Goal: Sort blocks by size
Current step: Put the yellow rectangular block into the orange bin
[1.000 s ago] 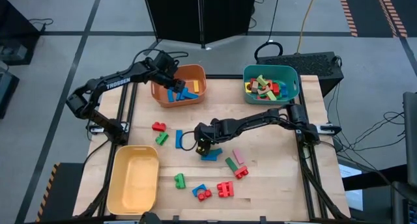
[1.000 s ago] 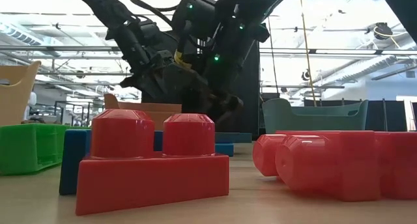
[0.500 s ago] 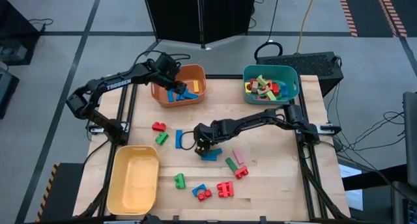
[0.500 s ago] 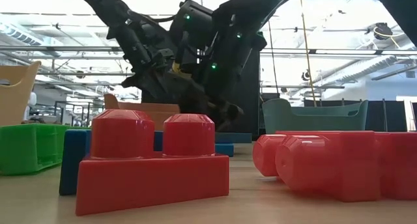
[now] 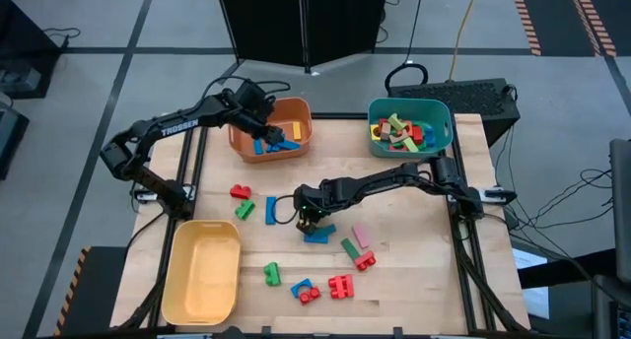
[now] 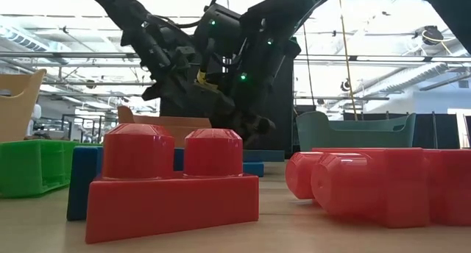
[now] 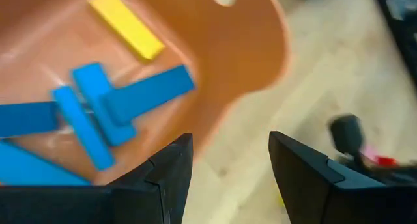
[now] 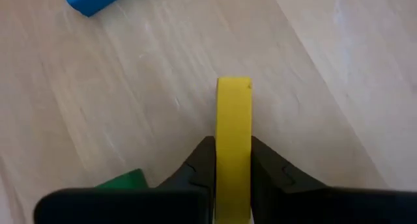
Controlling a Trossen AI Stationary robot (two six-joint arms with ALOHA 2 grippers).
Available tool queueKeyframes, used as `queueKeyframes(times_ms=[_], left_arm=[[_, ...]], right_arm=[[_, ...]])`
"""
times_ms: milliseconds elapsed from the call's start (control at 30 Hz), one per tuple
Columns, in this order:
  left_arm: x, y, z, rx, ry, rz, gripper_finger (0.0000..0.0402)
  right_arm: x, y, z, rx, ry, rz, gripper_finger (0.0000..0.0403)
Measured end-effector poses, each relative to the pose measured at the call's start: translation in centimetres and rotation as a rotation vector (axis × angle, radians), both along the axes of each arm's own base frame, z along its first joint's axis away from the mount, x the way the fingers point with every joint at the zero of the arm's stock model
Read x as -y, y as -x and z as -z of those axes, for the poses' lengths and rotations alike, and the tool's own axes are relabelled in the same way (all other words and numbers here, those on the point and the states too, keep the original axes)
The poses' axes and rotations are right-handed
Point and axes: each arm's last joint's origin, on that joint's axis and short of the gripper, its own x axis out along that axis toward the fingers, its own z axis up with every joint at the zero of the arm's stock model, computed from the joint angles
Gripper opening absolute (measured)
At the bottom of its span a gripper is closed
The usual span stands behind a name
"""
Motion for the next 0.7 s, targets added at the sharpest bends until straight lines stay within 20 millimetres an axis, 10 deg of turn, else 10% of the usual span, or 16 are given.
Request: queueKeyframes(times_ms=[300,700], left_arm=[[0.6,-0.5,-0.6,0.197,0.177,0.170,0.0196],[1.4,-1.0,-0.6,0.244,-0.008,0.429,0.0196]], right_arm=[[1.4,0.0,-2.5,0.075,0.131,-0.005,0.0044],[4.3,0.5,-7.4,0.233,0.181,0.051,0.0043]])
